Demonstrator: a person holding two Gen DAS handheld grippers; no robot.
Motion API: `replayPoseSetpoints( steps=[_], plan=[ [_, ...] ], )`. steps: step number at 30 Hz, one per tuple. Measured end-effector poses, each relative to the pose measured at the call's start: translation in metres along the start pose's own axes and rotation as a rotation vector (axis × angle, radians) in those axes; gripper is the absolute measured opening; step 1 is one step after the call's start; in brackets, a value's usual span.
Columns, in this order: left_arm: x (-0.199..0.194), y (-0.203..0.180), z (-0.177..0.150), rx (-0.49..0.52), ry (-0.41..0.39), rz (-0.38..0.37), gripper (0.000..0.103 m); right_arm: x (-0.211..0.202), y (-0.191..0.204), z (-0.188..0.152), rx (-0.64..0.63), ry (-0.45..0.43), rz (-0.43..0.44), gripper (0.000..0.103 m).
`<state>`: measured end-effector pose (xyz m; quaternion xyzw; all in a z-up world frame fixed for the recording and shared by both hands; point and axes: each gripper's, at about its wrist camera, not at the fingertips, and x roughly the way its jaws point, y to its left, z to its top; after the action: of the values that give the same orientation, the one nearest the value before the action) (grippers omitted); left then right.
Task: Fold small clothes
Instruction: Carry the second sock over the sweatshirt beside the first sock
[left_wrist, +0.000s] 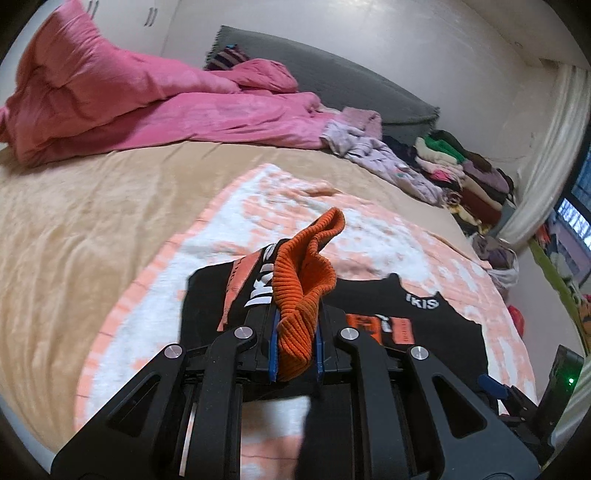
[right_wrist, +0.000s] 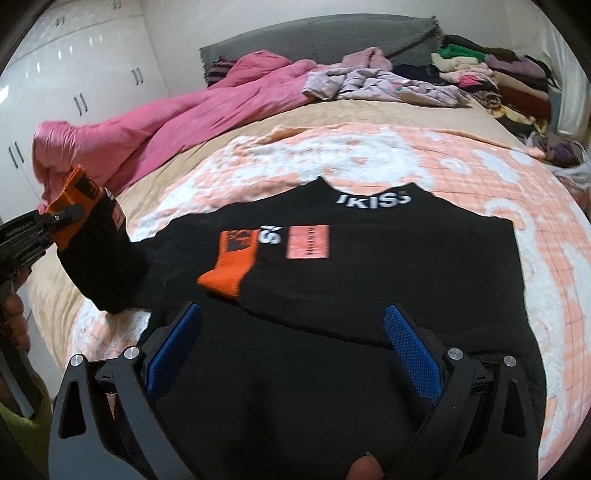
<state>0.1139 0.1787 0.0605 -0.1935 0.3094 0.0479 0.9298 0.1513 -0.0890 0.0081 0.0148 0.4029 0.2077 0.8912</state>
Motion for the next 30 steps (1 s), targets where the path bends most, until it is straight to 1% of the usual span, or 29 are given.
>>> replayPoseSetpoints(
  steps=[6, 17, 20, 25, 30],
  plan=[
    [0.014, -0.039, -0.004, 0.046, 0.025, -0.041, 0.007, -0.014, -0.028, -0.003, 0.049, -0.017, 0.001, 0.098],
    [0.051, -0.116, -0.024, 0.138, 0.109, -0.144, 0.007, -0.034, -0.082, -0.014, 0.150, -0.042, -0.041, 0.098],
    [0.060, -0.129, -0.030, 0.149, 0.128, -0.160, 0.007, -0.040, -0.095, -0.016, 0.177, -0.050, -0.057, 0.098],
    [0.078, -0.146, -0.044, 0.160, 0.182, -0.191, 0.007, -0.046, -0.113, -0.020, 0.220, -0.057, -0.087, 0.098],
    [0.089, -0.158, -0.057, 0.186, 0.219, -0.216, 0.007, -0.049, -0.121, -0.021, 0.236, -0.062, -0.106, 0.098]
  ],
)
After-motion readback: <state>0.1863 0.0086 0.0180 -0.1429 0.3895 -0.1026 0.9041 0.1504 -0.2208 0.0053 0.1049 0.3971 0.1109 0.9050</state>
